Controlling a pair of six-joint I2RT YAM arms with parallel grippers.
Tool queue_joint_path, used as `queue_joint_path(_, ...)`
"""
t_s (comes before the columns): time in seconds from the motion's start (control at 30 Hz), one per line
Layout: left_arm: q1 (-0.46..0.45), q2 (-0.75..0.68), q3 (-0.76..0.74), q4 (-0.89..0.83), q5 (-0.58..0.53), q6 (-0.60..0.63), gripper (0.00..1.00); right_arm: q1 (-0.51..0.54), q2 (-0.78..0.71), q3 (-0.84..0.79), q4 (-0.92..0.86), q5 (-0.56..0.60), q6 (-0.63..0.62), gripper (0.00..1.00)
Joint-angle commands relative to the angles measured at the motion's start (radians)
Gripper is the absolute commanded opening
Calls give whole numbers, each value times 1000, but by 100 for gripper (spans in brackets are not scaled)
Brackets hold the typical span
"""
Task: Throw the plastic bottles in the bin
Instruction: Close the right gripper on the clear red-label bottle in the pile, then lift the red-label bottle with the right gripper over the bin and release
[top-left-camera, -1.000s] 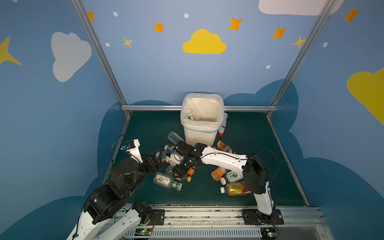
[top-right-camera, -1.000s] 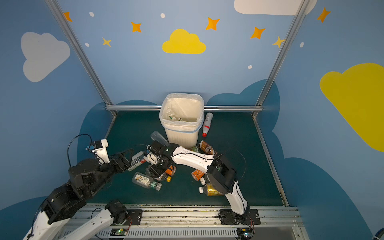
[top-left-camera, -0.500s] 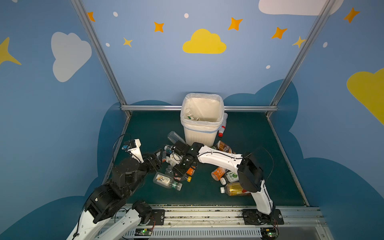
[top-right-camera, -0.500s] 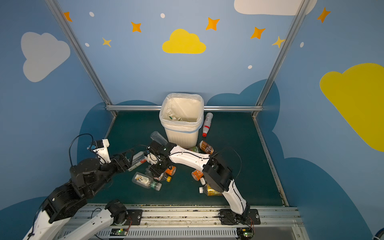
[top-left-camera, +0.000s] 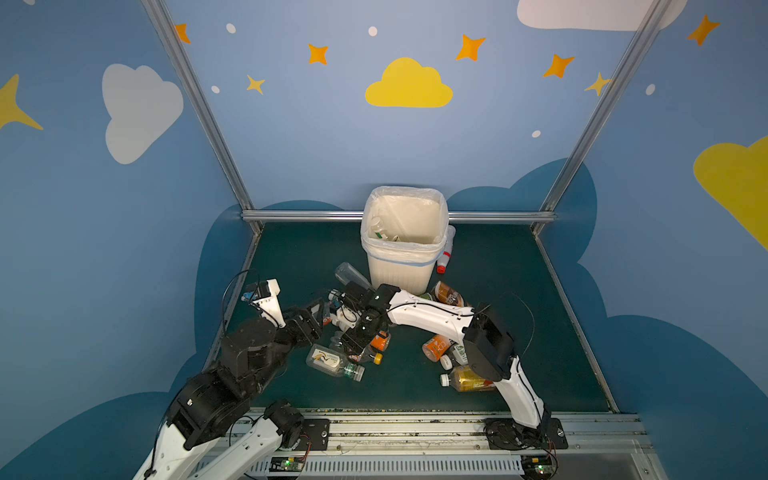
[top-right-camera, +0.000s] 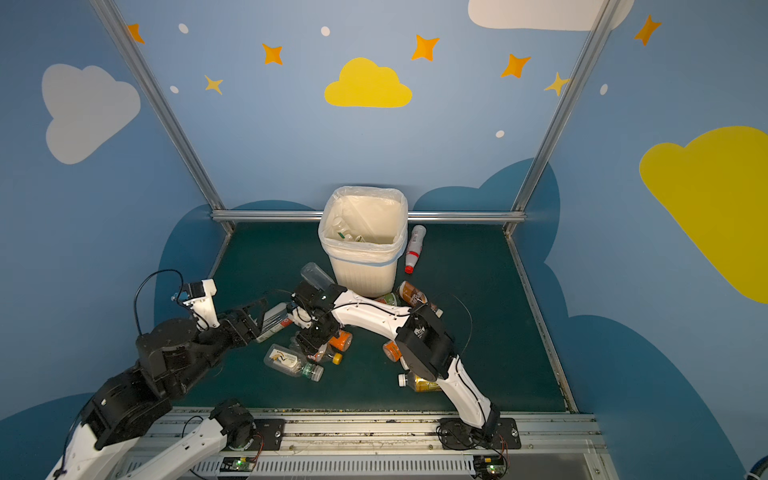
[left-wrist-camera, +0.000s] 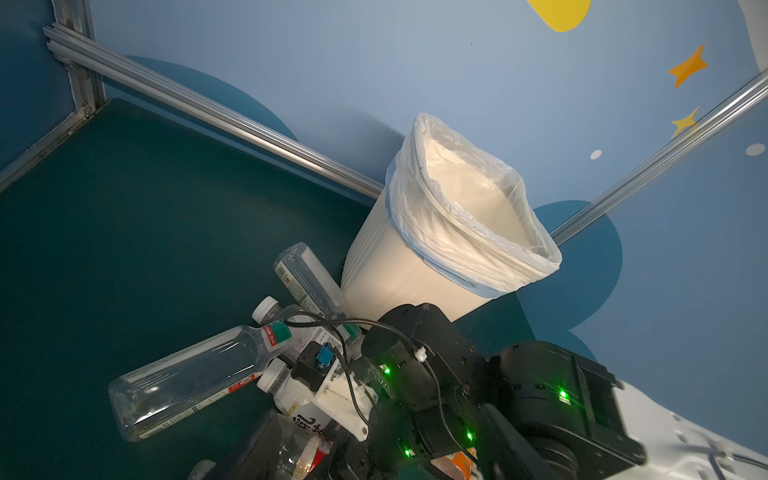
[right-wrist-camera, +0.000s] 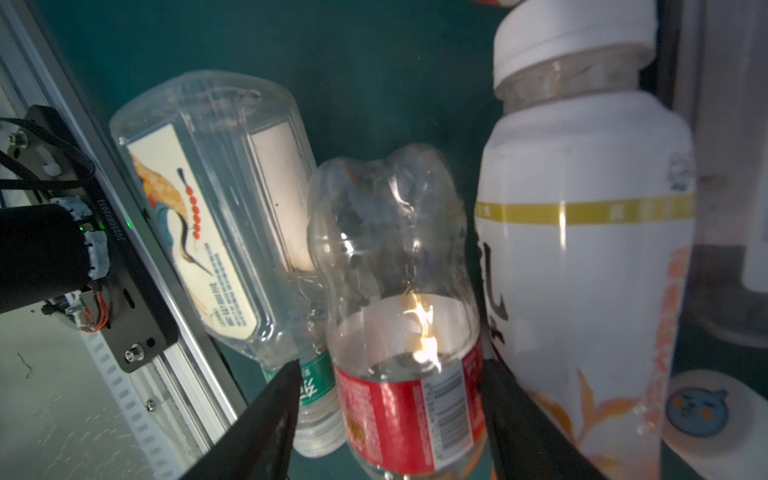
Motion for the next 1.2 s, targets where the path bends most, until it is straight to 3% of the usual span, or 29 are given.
queue_joint_path(0.0,-1,-14,6,-14,-11,15,75,5,30,40,-45,14,-3,73)
queue_joint_path(0.2,1,-19,4,-19,-19,22,75,6,58,69,-65,13,-4,79)
queue_joint_path(0.7,-1,4,0,-10,-24,31,75,6,105,101,-110,34,-1,77)
queue_joint_path(0.8,-1,9,-3,-3,-24,32,75,5,99,98,-111,37,-1,71)
queue_joint_path(0.93,-1,17,-4,-1,-25,34,75,3,79,82,-102,33,2,48)
queue_joint_path(1.17,0,15,2,-13,-34,35,75,-1,-19,23,-77,28,18,46)
